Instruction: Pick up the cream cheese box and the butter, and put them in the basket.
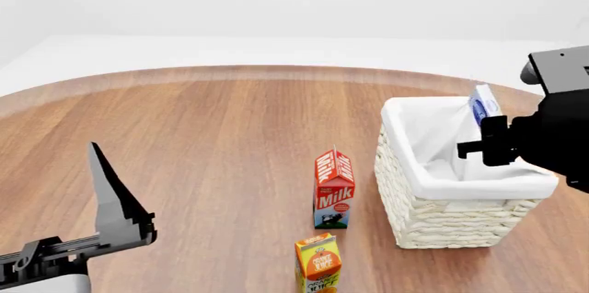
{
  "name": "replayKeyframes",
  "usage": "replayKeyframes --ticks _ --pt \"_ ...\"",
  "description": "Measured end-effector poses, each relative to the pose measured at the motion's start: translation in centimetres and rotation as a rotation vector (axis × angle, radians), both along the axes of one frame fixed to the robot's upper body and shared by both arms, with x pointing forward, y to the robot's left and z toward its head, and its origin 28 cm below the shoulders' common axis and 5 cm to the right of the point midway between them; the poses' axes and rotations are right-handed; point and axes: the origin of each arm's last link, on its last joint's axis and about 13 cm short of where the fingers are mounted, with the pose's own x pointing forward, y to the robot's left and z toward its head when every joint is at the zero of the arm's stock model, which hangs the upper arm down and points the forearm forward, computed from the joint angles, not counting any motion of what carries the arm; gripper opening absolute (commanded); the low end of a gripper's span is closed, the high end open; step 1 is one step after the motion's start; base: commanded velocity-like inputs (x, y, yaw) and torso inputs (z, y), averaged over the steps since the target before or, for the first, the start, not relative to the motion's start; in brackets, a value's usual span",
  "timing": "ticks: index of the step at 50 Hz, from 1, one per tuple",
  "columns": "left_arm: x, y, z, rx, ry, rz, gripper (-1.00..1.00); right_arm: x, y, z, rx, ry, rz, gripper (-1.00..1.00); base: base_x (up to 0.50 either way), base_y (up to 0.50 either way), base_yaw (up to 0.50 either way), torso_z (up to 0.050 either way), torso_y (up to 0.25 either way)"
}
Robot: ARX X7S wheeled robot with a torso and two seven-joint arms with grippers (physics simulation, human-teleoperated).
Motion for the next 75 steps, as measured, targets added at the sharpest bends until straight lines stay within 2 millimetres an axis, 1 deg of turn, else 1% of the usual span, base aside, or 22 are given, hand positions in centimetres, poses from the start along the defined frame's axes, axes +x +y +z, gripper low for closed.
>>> replayKeyframes --ticks 27,28,48,56,64,75 --pt "0.0 -0.1 -0.2 0.002 0.004 -0.005 1.00 1.5 0.8 -1.9 -0.009 0.047 0.032 -1.00 0.00 0.00 0.00 0.000 0.000" --pt "0.0 -0.1 -0.2 0.002 0.004 -0.005 1.00 1.6 0.8 -1.9 -0.009 0.048 0.033 1.00 0.00 0.00 0.00 0.000 0.000" --pt "0.0 -0.1 -0.2 0.002 0.008 -0.008 1.00 1.9 0.7 -1.8 -0.025 0.034 0.026 1.00 0.00 0.00 0.00 0.000 0.000" --pt "0.1 -0.1 -0.2 0.003 0.009 -0.008 1.00 1.5 0.9 -1.5 -0.037 0.020 0.038 1.00 0.00 0.00 0.00 0.000 0.000" --pt "0.0 -0.2 -0.2 0.003 0.009 -0.009 1.00 -0.1 1.8 -0.7 -0.051 -0.028 0.088 1.00 0.00 0.00 0.00 0.000 0.000" --pt "0.0 -0.2 -0.2 0.004 0.007 -0.010 1.00 -4.0 3.9 0.1 -0.076 -0.130 0.200 1.00 0.00 0.00 0.00 0.000 0.000"
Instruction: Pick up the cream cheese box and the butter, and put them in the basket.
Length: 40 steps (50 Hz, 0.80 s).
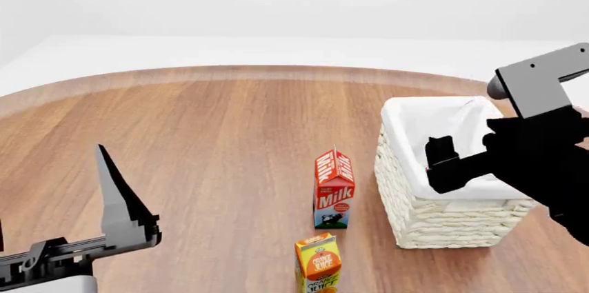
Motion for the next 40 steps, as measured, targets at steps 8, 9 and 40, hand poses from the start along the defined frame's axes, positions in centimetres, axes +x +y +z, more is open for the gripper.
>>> replayKeyframes --ticks 8,9,40 --pt "0.0 0.0 0.0 0.000 -0.001 0.000 1.00 -2.7 1.4 0.0 -0.030 -0.049 0.075 1.00 0.00 0.00 0.00 0.000 0.000" --pt "0.0 0.0 0.0 0.000 -0.001 0.000 1.00 -3.1 1.6 -0.1 -0.037 -0.055 0.087 1.00 0.00 0.00 0.00 0.000 0.000" --pt "-0.2 0.1 0.2 -0.001 -0.012 0.005 1.00 -10.2 7.4 -5.4 -0.096 -0.008 0.431 1.00 0.00 0.00 0.00 0.000 0.000"
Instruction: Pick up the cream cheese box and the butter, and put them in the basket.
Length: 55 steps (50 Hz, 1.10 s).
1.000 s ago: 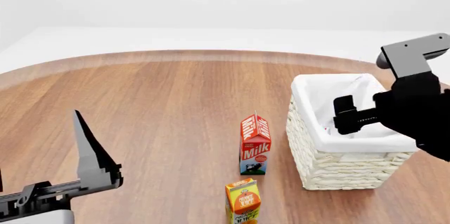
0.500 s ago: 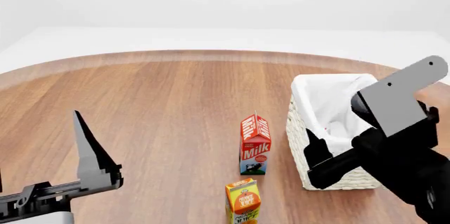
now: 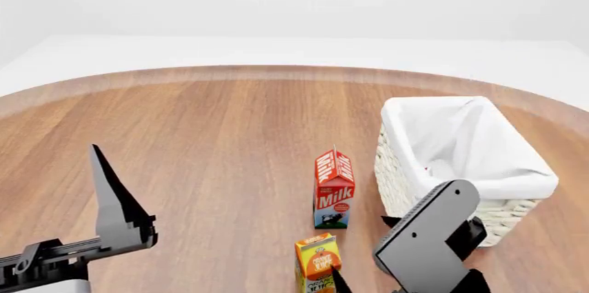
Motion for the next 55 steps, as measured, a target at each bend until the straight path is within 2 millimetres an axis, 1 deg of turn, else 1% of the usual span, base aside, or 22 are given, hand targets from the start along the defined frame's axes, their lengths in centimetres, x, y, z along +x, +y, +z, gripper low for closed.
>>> replayKeyframes --ticks 10,20,35,47,55 --pt "0.0 0.0 0.0 -0.002 0.000 0.000 1.00 -0.5 0.9 -0.8 -0.009 0.024 0.058 1.00 0.00 0.00 0.00 0.000 0.000" --pt "0.1 0.1 0.0 -0.003 0.001 0.000 1.00 -0.5 1.8 -1.6 -0.001 0.054 0.102 1.00 0.00 0.00 0.00 0.000 0.000" --pt "0.1 0.1 0.0 -0.004 0.001 0.001 1.00 -0.6 3.4 -3.5 0.037 0.132 0.163 1.00 0.00 0.00 0.00 0.000 0.000" --pt "0.0 0.1 0.1 -0.004 -0.002 0.003 1.00 -1.1 4.9 -5.2 0.068 0.221 0.178 1.00 0.00 0.00 0.00 0.000 0.000" --pt "-0.1 0.1 0.1 -0.004 -0.003 0.003 1.00 -1.4 5.8 -6.0 0.072 0.258 0.199 1.00 0.00 0.00 0.00 0.000 0.000"
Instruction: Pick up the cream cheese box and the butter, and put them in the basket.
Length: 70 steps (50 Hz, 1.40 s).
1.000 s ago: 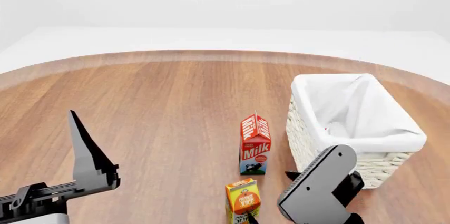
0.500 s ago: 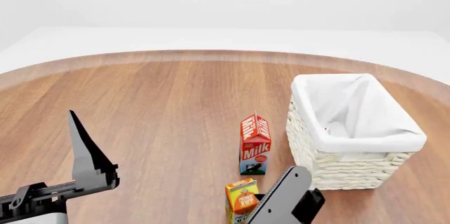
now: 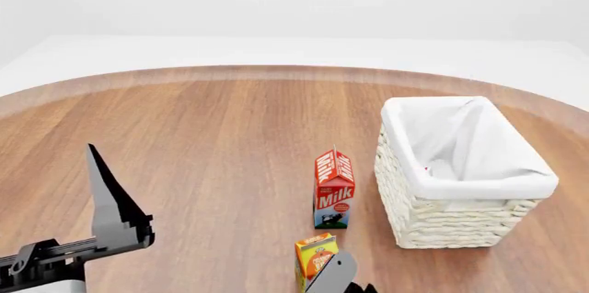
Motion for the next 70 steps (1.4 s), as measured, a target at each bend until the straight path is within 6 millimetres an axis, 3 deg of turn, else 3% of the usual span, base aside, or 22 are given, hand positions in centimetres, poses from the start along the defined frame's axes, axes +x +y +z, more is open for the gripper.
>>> replayKeyframes --ticks 25,49,70 --pt "-0.1 0.1 0.1 -0.002 -0.005 0.006 1.00 -0.3 2.4 -2.3 0.016 0.091 0.030 1.00 0.00 0.00 0.00 0.000 0.000" --pt "-0.1 0.2 0.1 -0.008 -0.005 0.005 1.00 -1.6 4.6 -3.3 0.080 0.159 0.039 1.00 0.00 0.00 0.00 0.000 0.000" --pt "-0.1 0.4 0.0 -0.015 -0.005 0.006 1.00 -0.8 5.9 -4.1 0.097 0.160 -0.160 1.00 0.00 0.00 0.00 0.000 0.000"
